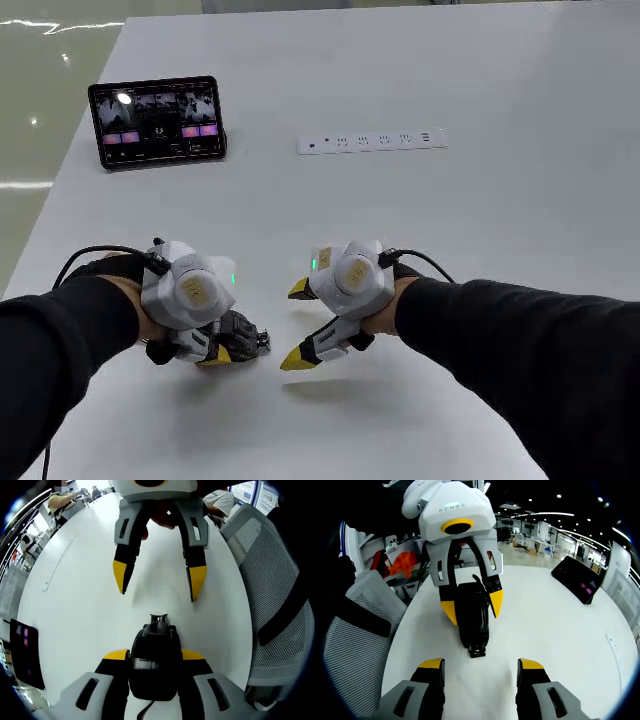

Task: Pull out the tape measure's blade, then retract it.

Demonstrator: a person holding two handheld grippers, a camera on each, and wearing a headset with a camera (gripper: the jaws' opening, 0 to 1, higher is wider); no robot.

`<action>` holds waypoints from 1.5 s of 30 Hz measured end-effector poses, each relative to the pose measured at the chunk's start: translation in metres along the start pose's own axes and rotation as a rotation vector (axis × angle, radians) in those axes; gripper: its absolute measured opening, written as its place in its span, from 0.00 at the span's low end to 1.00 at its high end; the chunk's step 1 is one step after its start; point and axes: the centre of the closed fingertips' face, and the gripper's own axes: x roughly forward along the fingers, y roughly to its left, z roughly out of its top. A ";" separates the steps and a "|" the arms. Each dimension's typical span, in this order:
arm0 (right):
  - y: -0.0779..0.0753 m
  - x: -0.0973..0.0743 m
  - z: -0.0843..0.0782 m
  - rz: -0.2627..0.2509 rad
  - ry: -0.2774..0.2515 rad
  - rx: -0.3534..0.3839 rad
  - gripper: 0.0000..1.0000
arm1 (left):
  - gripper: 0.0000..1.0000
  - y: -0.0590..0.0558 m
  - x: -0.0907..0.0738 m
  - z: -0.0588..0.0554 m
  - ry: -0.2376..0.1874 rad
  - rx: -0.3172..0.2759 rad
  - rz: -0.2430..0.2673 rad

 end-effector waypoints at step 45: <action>0.005 0.037 0.001 0.019 0.121 -0.067 0.11 | 0.32 -0.001 -0.001 0.002 -0.052 0.003 0.005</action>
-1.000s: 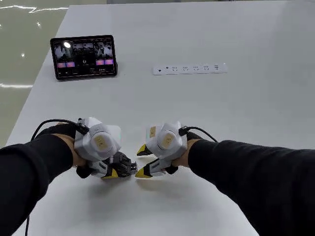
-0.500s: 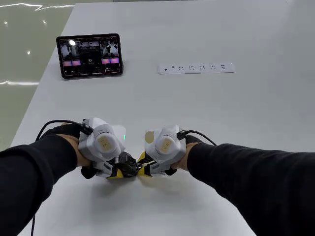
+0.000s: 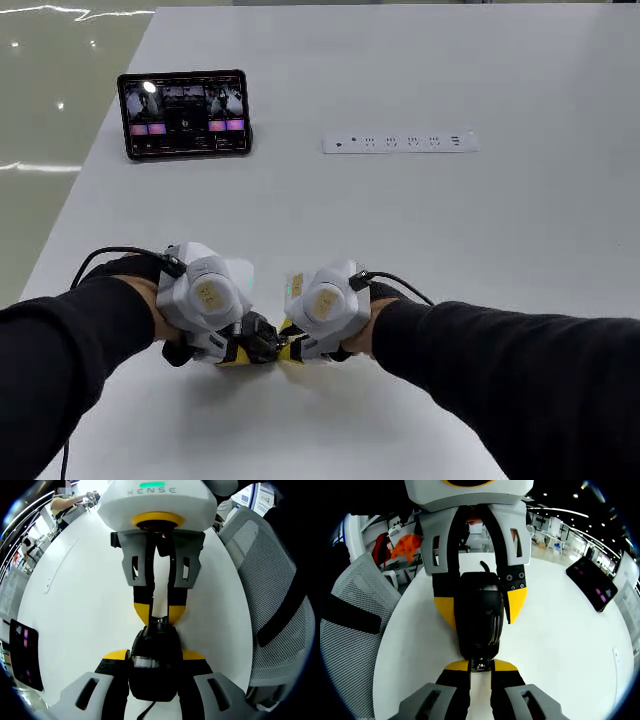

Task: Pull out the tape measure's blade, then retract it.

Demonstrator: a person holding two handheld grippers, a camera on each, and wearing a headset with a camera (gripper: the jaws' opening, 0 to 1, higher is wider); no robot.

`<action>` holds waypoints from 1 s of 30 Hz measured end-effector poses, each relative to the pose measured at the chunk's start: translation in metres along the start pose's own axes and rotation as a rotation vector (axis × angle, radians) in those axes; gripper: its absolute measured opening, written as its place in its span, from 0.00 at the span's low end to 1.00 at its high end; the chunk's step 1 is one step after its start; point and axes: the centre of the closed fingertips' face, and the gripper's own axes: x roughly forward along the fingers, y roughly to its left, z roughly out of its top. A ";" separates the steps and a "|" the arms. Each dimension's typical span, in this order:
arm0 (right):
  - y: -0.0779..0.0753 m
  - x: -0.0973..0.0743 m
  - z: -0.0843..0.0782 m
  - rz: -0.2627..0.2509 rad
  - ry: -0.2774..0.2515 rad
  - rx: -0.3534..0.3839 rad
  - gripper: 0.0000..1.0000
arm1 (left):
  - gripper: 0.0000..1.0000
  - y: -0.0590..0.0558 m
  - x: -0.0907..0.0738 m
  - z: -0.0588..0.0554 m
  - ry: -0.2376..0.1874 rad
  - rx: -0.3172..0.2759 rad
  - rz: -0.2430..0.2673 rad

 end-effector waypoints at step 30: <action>-0.001 -0.007 -0.009 0.012 -0.010 0.024 0.09 | 0.32 0.000 -0.003 -0.001 -0.023 -0.009 0.006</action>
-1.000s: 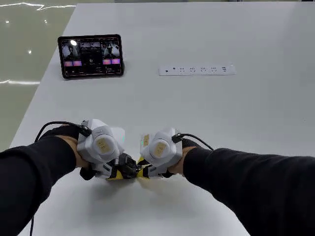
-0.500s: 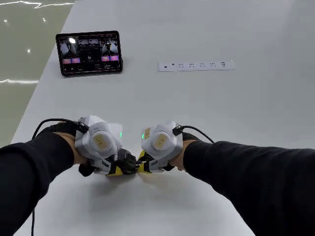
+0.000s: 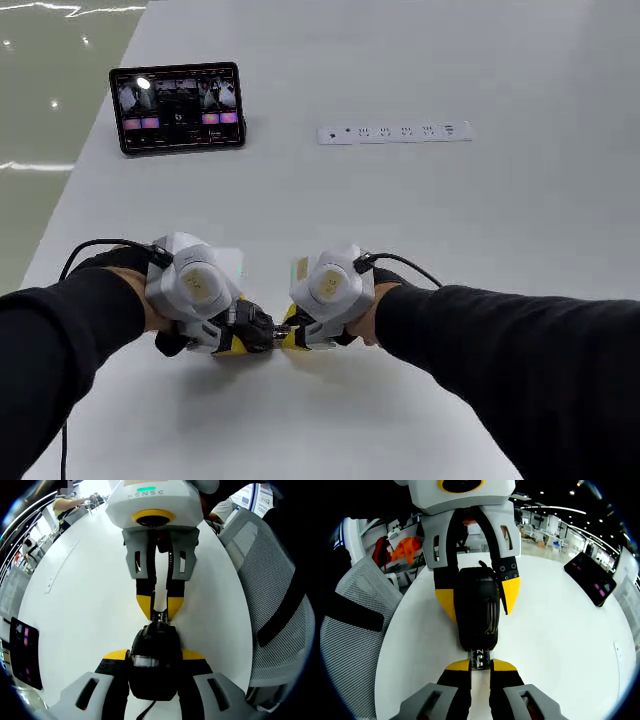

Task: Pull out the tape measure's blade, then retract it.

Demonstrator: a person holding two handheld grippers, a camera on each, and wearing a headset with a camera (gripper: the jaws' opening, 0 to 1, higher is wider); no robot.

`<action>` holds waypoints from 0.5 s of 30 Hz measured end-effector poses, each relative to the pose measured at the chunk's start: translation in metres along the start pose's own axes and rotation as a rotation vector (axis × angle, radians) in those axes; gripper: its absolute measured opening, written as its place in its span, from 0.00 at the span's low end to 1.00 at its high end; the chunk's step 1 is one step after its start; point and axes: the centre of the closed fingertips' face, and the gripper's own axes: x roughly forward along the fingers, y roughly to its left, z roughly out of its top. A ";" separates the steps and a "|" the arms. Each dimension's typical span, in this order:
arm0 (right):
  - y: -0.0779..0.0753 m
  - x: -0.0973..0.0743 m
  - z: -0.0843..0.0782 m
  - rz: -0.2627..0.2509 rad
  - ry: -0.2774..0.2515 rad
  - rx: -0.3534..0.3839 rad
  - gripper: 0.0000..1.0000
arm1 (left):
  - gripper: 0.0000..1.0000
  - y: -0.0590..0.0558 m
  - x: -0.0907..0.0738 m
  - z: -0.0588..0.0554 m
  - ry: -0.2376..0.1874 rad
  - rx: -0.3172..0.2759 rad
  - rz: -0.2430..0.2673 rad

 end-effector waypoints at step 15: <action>-0.001 -0.004 -0.005 -0.002 0.011 -0.004 0.09 | 0.32 0.001 0.001 0.000 0.001 -0.001 0.002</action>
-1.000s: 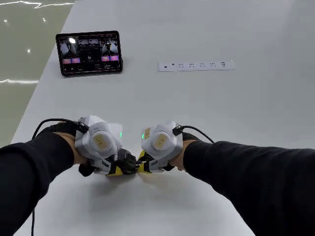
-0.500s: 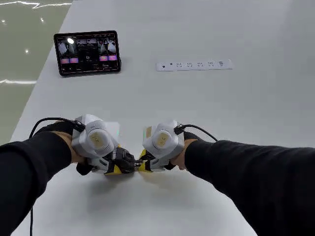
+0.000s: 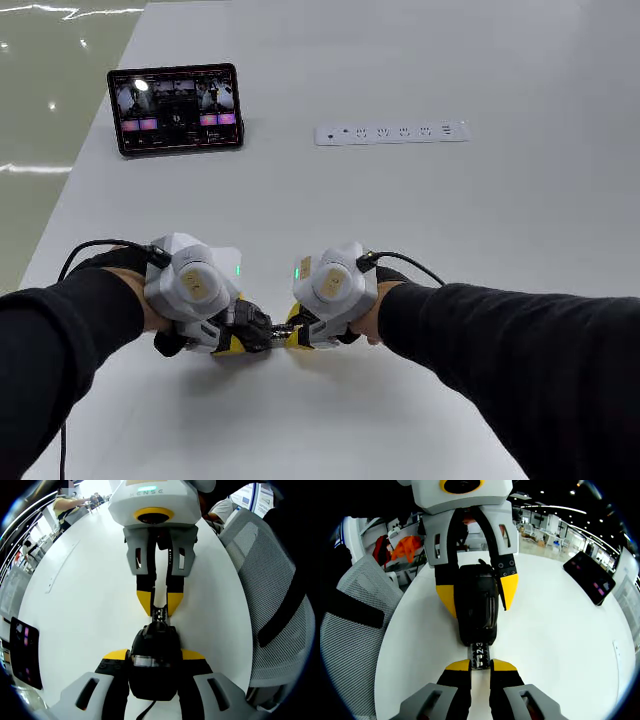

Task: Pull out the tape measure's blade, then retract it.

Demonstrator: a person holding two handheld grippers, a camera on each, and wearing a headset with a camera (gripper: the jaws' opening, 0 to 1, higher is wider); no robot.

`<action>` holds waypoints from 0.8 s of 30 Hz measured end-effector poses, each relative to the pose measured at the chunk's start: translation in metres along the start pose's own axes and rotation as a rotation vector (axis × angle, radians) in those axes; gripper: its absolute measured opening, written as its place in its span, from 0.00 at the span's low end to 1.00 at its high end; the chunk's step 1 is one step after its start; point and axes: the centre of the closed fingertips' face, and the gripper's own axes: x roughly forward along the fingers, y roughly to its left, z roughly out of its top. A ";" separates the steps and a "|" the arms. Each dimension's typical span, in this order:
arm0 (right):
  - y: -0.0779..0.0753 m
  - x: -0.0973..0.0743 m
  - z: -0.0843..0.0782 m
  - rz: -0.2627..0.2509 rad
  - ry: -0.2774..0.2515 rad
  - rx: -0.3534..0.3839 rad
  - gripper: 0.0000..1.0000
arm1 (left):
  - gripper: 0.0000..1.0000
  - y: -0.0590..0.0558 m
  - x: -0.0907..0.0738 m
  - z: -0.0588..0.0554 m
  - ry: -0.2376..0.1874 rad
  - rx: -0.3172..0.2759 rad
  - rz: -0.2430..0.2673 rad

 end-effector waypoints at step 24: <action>-0.001 -0.007 -0.009 -0.003 0.010 0.007 0.09 | 0.32 0.000 0.000 0.000 0.001 -0.004 0.004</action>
